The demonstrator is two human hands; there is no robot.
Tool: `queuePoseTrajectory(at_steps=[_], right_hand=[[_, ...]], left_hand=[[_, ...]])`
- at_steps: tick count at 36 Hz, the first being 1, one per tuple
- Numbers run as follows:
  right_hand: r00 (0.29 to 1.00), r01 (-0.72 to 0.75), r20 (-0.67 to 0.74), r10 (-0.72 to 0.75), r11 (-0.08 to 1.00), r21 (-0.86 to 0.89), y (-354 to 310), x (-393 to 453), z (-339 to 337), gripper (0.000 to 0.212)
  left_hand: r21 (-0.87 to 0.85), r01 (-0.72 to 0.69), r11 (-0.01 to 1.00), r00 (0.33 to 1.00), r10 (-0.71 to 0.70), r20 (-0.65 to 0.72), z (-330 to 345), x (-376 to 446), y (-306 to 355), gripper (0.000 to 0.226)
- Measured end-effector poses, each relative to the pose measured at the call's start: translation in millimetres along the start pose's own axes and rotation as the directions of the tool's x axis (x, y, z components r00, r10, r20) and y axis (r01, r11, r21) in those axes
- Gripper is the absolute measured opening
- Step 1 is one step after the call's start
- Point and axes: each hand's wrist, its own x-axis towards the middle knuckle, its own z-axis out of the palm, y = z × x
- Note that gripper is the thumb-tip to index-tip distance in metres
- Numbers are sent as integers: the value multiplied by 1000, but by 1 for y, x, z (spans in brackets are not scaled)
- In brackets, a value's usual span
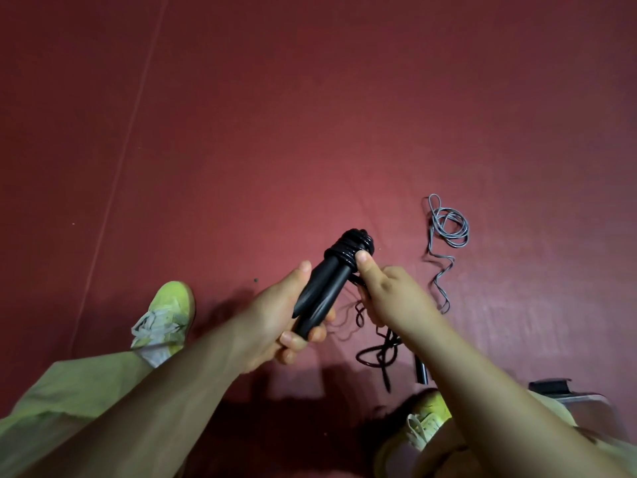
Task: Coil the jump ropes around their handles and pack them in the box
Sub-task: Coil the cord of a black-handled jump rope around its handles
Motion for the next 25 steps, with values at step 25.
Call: queuePoseTrajectory(at_steps=[25], right_hand=[[988,-16,149,-46,921,389,-1,-2,5,38]], left_hand=[[278,-176,944,979,198,-54,-6,7,-11,55]])
